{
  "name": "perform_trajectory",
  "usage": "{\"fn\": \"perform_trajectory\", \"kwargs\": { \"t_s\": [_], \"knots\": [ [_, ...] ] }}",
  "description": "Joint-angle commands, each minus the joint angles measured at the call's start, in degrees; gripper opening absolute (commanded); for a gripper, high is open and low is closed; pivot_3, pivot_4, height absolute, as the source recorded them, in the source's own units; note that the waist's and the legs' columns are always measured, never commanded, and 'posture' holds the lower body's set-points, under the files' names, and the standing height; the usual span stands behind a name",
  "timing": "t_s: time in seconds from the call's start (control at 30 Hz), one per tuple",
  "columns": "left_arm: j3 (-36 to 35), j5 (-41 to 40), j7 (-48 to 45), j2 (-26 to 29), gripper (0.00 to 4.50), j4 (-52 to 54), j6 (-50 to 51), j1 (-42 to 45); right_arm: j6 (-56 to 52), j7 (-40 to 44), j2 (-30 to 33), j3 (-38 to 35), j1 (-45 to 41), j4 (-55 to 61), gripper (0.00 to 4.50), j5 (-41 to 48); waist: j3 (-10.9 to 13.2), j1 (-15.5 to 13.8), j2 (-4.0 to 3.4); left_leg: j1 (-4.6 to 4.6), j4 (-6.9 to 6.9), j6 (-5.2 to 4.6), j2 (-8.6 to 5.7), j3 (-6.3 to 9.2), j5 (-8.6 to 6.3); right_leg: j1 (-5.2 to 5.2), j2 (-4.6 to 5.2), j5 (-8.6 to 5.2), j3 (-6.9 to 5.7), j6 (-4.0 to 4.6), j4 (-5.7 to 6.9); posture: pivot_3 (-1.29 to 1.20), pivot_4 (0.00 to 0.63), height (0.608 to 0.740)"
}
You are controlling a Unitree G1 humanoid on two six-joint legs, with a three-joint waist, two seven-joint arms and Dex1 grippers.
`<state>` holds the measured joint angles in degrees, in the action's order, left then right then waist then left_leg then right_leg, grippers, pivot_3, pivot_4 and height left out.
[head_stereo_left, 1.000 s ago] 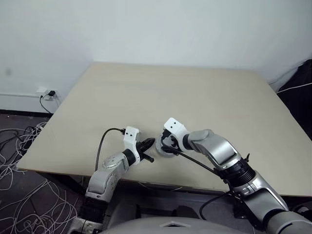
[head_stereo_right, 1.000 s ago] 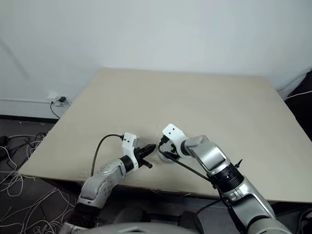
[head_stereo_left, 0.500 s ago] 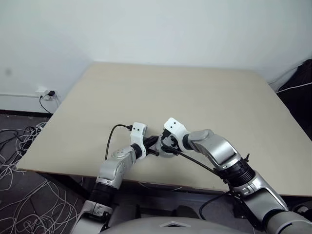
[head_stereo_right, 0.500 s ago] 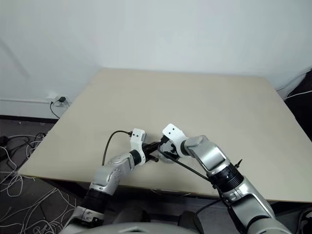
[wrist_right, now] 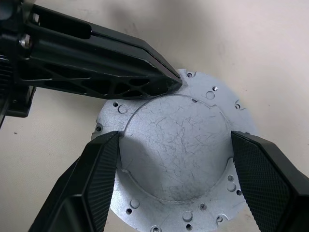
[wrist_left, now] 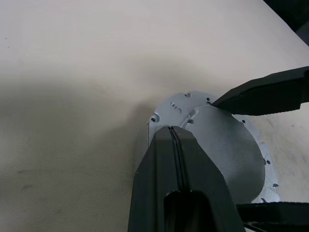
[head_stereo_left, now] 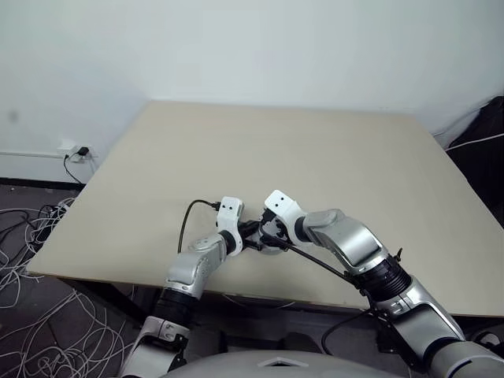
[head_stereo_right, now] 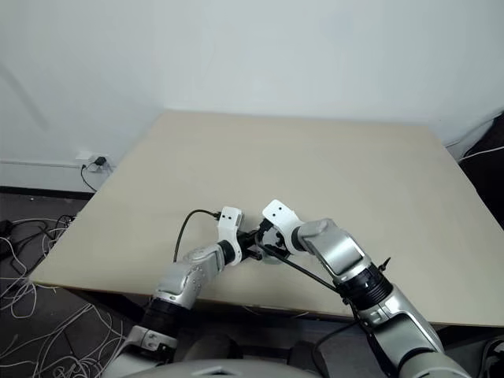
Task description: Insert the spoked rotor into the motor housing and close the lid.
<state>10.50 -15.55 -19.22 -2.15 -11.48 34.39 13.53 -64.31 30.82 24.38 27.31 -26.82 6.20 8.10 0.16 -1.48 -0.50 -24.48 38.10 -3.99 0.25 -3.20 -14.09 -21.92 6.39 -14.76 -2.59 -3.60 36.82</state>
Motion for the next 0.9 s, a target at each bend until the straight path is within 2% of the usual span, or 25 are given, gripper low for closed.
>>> {"fn": "perform_trajectory", "kwargs": {
  "t_s": [0.03, 0.13, 0.2, 0.27, 0.5, 0.67, 0.9],
  "knots": [
    [0.45, 0.27, -0.03, -0.88, 0.0, -0.39, 1.36, 0.07, -1.1, -1.28, -0.18, 0.13, 0.42, -1.48, 3.29, -1.19, -0.02, 0.0, 0.03, 0.0, 0.0, 0.0, 0.0, 0.0, 0.0, 0.0, 0.0, 0.0, 0.0, 0.0, 0.0, 0.0, 0.0, 0.74],
    [0.63, 0.15, -0.25, -0.83, 0.0, -0.13, 1.51, -0.1, -1.13, -1.16, -0.44, -0.44, 0.65, -1.13, 3.29, -0.82, -0.03, 0.02, 0.03, 0.0, 0.0, 0.0, 0.0, 0.01, 0.0, 0.0, 0.02, 0.0, 0.01, 0.0, 0.0, 0.0, 0.0, 0.74],
    [0.72, 0.13, -0.37, -0.75, 0.0, -0.06, 1.53, -0.17, -1.47, -1.15, -0.71, -1.2, 0.84, -0.68, 4.01, -0.41, -0.02, 0.03, 0.03, 0.0, -0.01, 0.01, 0.0, 0.01, 0.0, -0.01, 0.03, 0.0, 0.01, 0.01, 0.0, 0.0, 0.0, 0.74],
    [0.77, 0.13, -0.49, -0.67, 0.0, -0.05, 1.54, -0.18, -1.83, -1.68, -0.92, -1.92, 0.93, -0.39, 4.47, -0.4, -0.02, -0.01, 0.03, -0.01, -0.02, 0.01, 0.0, 0.01, 0.0, -0.02, 0.06, 0.0, 0.01, 0.01, 0.0, 0.0, 0.0, 0.74],
    [0.96, 0.09, -1.12, -0.56, 0.0, 0.35, 1.61, -0.62, -3.13, -4.5, -1.97, -5.56, 0.97, 1.29, 4.47, -0.67, -0.02, -0.15, 0.03, -0.09, -0.05, 0.0, -0.02, 0.01, -0.01, -0.08, 0.11, 0.0, 0.03, 0.03, -0.06, 0.0, 0.0, 0.74],
    [1.18, 0.16, -1.45, -0.57, 0.0, 0.62, 1.74, -0.98, -6.33, -5.36, -3.25, -9.19, 2.4, 8.94, 4.47, 1.6, -0.01, -0.37, 0.03, -0.24, -0.05, -0.01, -0.04, 0.02, -0.02, -0.21, 0.16, 0.0, 0.05, 0.04, -0.07, 0.0, 0.0, 0.74],
    [1.7, 0.19, -2.34, -0.41, 0.0, 1.02, 2.04, -1.25, -12.56, -8.98, -6.13, -13.85, 8.97, 22.23, 4.47, 4.19, -0.01, -0.59, 0.03, -0.31, -0.18, -0.04, -0.07, 0.01, -0.04, -0.3, 0.17, -0.03, 0.12, 0.1, -0.15, 0.0, 0.0, 0.74]
  ]
}}
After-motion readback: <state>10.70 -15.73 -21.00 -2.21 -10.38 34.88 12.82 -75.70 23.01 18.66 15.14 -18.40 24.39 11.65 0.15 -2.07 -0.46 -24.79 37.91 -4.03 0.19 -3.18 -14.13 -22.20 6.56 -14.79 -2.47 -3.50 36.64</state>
